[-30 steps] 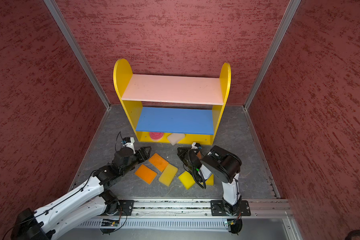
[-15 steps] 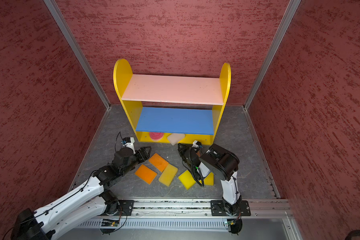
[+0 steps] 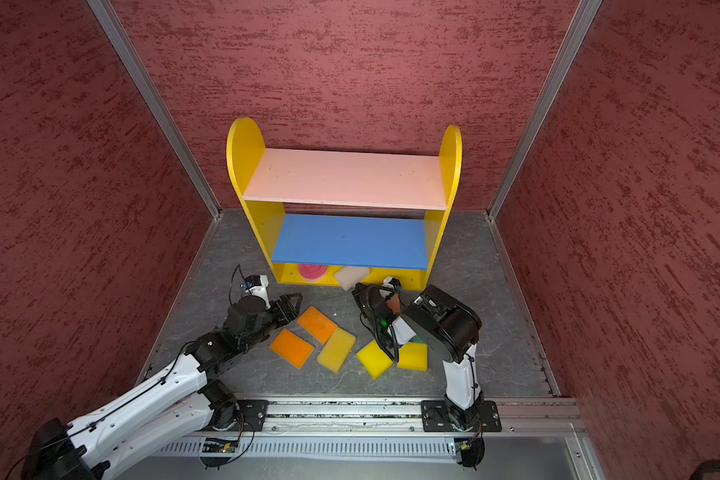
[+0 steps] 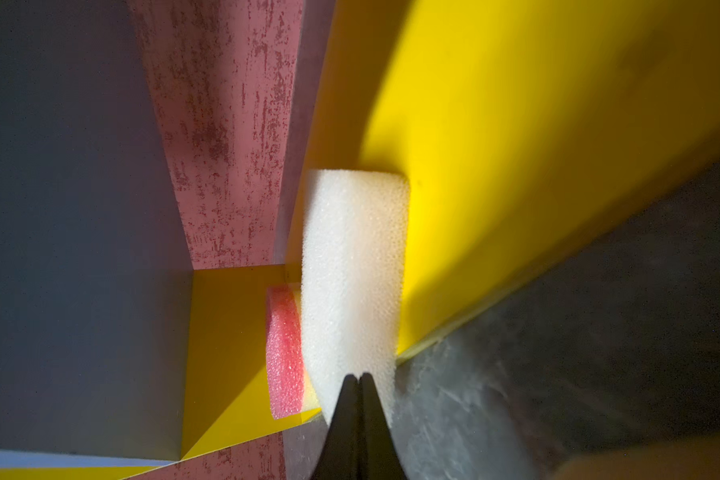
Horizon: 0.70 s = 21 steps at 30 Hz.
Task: Place and organize the cleaning sponges onto the shelf
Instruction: 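Set the white sponge upright against the yellow base with right gripper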
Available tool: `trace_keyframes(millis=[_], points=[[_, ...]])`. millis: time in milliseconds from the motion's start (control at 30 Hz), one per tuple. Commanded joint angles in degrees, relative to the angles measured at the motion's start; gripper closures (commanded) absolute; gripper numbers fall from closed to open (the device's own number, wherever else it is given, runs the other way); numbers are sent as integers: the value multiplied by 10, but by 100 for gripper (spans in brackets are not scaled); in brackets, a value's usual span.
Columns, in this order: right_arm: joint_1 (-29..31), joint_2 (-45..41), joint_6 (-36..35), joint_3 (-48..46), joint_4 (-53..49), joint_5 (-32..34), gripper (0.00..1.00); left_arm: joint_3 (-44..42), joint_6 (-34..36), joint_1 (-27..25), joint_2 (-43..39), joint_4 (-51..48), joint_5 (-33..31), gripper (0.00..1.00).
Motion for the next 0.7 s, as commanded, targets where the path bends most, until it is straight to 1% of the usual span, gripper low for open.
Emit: trace_keyframes(millis=[0,300,400,533,667], points=[[1,-28,38,-19,-46,22,100,-3,6,1,0,2,-1,26],[7,-105,22,-78,-104,12,100,-4,5,1,-1,-3,-2,26],[12,-124,-10,-61,-129,17,100,-1,5,1,5,0,1,25],[13,-123,-53,-12,-151,16,100,3,4,1,15,5,7,25],[12,-95,-36,4,-133,23,100,6,3,1,19,6,8,25]])
